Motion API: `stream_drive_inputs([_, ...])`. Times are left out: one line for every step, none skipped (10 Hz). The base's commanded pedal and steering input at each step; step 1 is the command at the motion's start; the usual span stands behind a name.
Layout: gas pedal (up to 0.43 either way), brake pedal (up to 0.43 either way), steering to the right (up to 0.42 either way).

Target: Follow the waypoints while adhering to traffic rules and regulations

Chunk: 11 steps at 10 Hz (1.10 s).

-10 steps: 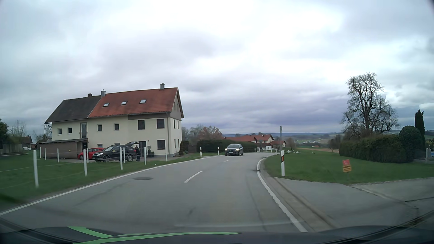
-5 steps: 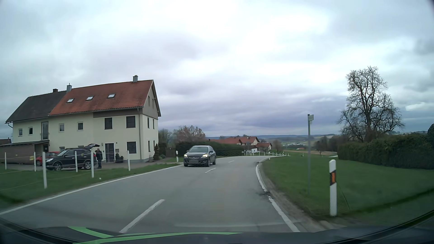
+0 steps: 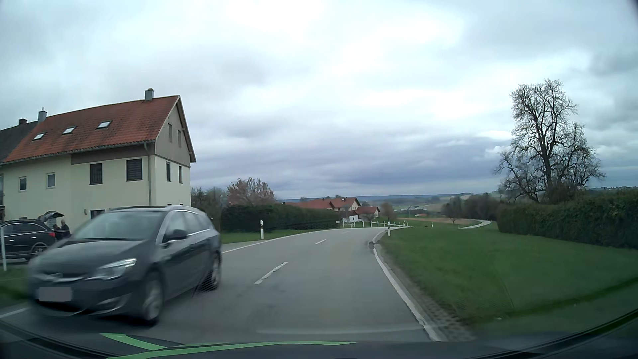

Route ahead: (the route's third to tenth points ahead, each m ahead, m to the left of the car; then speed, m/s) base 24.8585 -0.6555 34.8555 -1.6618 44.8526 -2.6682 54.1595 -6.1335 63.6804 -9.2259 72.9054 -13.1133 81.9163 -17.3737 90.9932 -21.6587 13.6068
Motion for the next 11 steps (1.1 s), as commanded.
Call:
stream_drive_inputs([0.11,0.0,0.031])
stream_drive_inputs([0.11,0.0,0.031])
stream_drive_inputs([0.11,0.0,0.031])
stream_drive_inputs([0.11,0.0,0.031])
stream_drive_inputs([0.11,0.0,0.031])
stream_drive_inputs([0.11,0.0,0.03])
stream_drive_inputs([0.11,0.0,0.03])
stream_drive_inputs([0.11,0.0,0.03])
stream_drive_inputs([0.11,0.0,0.029])
stream_drive_inputs([0.11,0.0,0.028])
stream_drive_inputs([0.11,0.0,0.027])
